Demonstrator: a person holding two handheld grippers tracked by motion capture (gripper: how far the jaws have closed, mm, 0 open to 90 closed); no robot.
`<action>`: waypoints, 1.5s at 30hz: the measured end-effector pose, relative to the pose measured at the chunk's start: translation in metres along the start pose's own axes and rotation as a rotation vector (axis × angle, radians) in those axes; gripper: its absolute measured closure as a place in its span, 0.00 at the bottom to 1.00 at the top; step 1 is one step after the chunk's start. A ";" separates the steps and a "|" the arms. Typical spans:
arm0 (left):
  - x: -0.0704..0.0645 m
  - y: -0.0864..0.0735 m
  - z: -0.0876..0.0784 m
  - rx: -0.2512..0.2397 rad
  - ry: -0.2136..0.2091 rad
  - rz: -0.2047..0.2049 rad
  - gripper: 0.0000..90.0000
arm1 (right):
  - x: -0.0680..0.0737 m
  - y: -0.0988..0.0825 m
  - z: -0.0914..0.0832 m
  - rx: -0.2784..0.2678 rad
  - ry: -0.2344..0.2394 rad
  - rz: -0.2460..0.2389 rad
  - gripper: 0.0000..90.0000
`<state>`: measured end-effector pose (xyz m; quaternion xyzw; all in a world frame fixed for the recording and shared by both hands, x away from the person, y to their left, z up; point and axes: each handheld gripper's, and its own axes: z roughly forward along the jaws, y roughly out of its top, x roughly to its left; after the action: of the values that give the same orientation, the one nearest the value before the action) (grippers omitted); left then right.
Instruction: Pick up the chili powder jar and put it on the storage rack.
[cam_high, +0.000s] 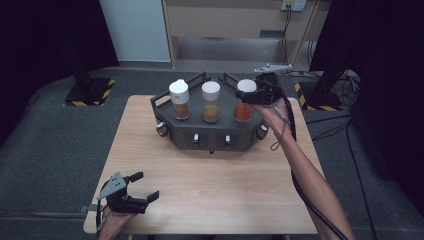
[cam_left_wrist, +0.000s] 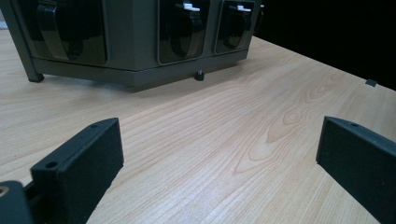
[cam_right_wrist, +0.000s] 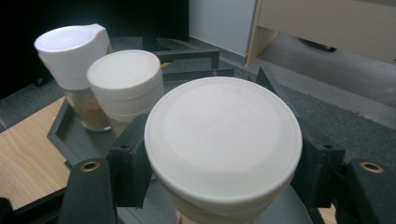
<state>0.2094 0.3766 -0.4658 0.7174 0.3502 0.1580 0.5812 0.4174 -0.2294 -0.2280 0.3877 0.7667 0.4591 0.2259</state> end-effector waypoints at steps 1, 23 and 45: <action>0.000 0.000 0.000 0.001 0.000 0.001 0.00 | -0.001 0.000 0.002 0.001 -0.004 0.004 0.37; 0.001 0.000 0.000 0.001 0.001 0.000 0.00 | -0.007 -0.011 0.024 0.014 -0.053 0.041 0.37; 0.000 0.000 0.000 0.002 0.000 0.005 0.00 | -0.012 -0.020 0.028 -0.001 -0.045 0.063 0.36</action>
<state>0.2098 0.3767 -0.4657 0.7187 0.3485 0.1592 0.5802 0.4369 -0.2301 -0.2596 0.4219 0.7486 0.4575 0.2286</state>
